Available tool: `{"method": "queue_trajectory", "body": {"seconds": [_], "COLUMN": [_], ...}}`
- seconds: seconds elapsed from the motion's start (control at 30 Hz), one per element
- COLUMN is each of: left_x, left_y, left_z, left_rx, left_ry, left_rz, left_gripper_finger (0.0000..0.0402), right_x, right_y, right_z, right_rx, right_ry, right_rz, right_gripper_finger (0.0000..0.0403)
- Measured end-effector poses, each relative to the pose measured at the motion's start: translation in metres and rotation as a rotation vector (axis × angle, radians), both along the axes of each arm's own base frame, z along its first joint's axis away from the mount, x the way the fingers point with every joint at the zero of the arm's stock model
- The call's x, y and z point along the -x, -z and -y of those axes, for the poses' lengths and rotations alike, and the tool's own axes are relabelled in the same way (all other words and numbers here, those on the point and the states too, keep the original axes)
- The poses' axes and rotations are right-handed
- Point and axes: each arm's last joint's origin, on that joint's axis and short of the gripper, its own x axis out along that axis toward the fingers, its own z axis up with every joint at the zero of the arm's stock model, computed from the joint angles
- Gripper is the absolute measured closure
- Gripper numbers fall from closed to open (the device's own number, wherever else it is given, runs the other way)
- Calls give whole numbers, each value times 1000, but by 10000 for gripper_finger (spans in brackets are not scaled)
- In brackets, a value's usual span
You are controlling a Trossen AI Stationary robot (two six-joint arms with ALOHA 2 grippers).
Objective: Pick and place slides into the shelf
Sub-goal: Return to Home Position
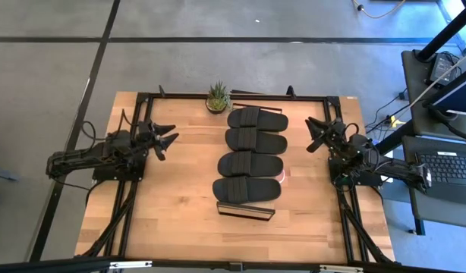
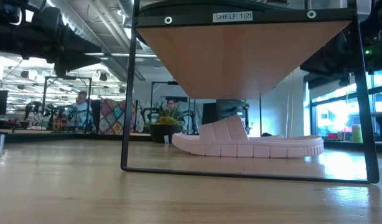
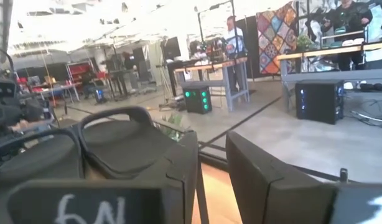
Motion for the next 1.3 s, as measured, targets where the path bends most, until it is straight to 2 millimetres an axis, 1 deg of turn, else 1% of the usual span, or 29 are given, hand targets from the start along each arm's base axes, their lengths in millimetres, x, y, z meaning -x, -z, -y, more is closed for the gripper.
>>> {"method": "queue_trajectory", "body": {"seconds": [0.17,0.33,1.3], "left_x": [0,0,0], "left_y": [1,1,1], "left_z": [0,0,0], "left_rx": [3,3,3], "left_ry": [0,1,1], "left_rz": [-15,-15,-15], "left_gripper_finger": [205,205,205], "right_x": [0,-1,-1], "right_y": [0,6,6], "right_z": [0,0,0], "right_rx": [8,-11,-12], "right_ry": [3,2,2], "right_rz": [-6,-68,-71], "right_gripper_finger": [316,316,316]}}
